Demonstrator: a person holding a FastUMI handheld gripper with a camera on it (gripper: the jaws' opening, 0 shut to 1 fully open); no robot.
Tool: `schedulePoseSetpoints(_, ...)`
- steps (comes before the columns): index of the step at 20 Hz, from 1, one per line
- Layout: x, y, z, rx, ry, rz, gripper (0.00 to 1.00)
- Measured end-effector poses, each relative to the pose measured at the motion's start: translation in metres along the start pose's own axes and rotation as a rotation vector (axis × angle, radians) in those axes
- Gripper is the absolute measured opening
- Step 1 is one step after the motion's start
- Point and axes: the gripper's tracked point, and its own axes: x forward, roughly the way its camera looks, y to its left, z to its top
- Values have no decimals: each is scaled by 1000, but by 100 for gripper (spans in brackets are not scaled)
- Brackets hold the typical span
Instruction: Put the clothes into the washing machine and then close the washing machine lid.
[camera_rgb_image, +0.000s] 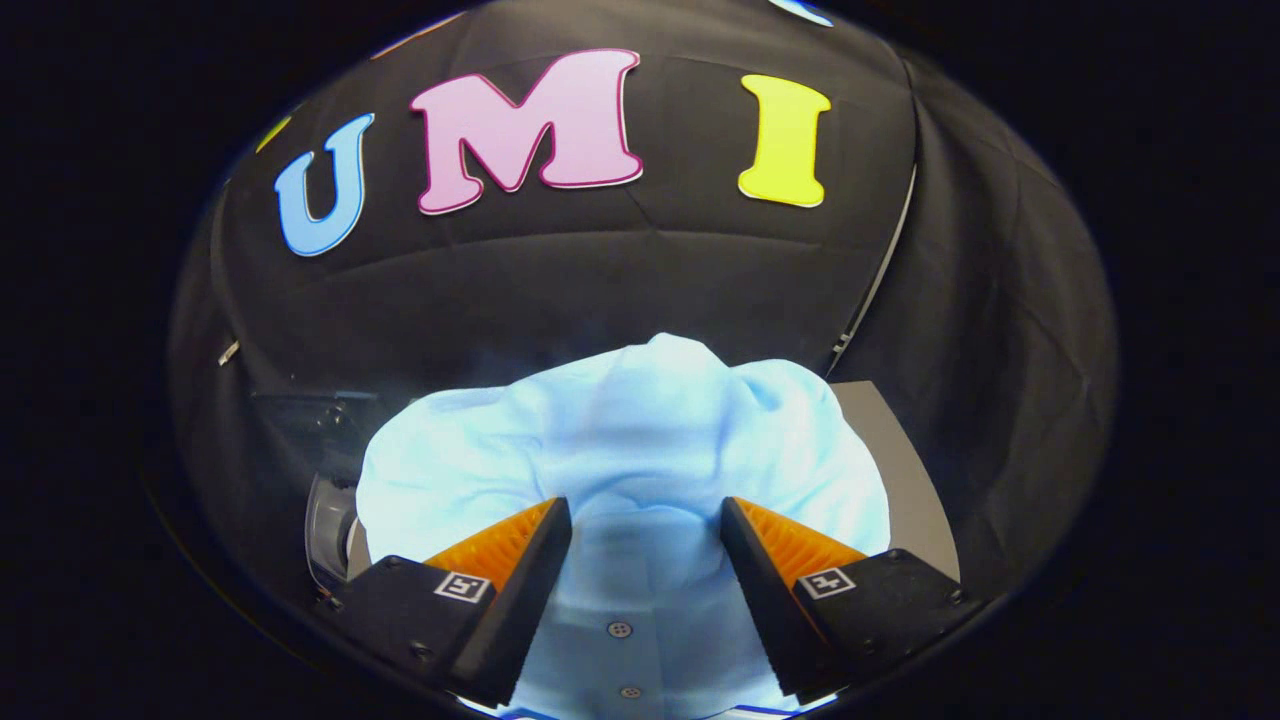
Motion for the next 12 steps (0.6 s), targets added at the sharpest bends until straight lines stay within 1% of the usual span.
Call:
schedulePoseSetpoints(1,0,2,-1,-3,10,8,86)
schedulePoseSetpoints(2,1,4,0,-6,18,15,78)
schedulePoseSetpoints(5,0,7,3,-14,0,13,37)
schedulePoseSetpoints(7,2,8,4,-21,-14,18,18)
schedulePoseSetpoints(8,2,5,9,-12,-30,20,18)
schedulePoseSetpoints(9,-2,7,7,2,-25,28,5)
schedulePoseSetpoints(12,-4,4,4,29,-54,25,5)
